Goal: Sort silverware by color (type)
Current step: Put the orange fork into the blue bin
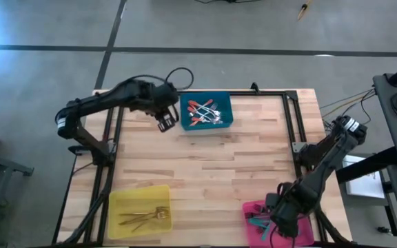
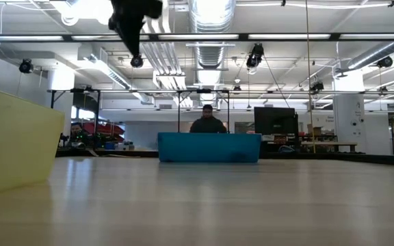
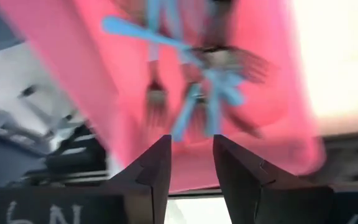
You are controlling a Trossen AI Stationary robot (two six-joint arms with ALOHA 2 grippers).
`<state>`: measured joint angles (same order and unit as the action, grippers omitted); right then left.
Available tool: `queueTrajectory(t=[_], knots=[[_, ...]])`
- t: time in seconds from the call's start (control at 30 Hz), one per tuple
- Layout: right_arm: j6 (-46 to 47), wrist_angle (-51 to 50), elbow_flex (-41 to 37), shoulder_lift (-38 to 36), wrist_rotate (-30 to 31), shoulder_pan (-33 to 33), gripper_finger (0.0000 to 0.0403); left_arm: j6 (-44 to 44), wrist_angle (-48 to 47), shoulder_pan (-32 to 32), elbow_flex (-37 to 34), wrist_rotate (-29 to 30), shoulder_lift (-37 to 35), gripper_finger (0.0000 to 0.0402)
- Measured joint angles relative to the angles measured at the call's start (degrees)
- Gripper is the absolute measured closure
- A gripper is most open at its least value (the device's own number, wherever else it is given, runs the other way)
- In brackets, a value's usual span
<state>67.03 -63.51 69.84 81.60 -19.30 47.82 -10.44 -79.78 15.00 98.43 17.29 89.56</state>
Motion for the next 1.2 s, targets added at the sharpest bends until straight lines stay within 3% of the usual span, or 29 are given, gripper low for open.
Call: queueTrajectory(t=[0.1, 0.3, 0.5, 0.7, 0.83, 1.2], knots=[[-1.80, -5.95, 0.00, -2.09, 3.44, -1.10, 0.0291, 4.31, 0.64, 5.65, -2.61, -2.75, 1.04, 0.0402], [-2.48, -14.00, -0.13, -7.36, 12.77, -2.82, 0.0291, 10.91, 2.14, 17.12, -9.26, -13.95, 4.95, 0.0402], [-2.63, -14.20, -0.48, -11.89, 26.00, -6.67, 0.0291, 16.01, 3.73, 24.70, -12.87, -14.57, 10.55, 0.0402], [2.16, -14.15, -0.48, -13.55, 38.40, -11.87, 0.0291, 28.95, 5.79, 27.35, -12.87, -14.91, 16.09, 0.0402], [6.75, -14.12, -0.50, -13.37, 40.38, -15.79, 0.0291, 32.09, 9.95, 27.91, -12.22, -14.83, 19.04, 0.0397], [4.31, -14.15, -0.55, -11.05, 42.34, -23.63, 0.0291, 34.82, 14.31, 28.43, -10.31, -14.89, 20.67, 0.0329]])
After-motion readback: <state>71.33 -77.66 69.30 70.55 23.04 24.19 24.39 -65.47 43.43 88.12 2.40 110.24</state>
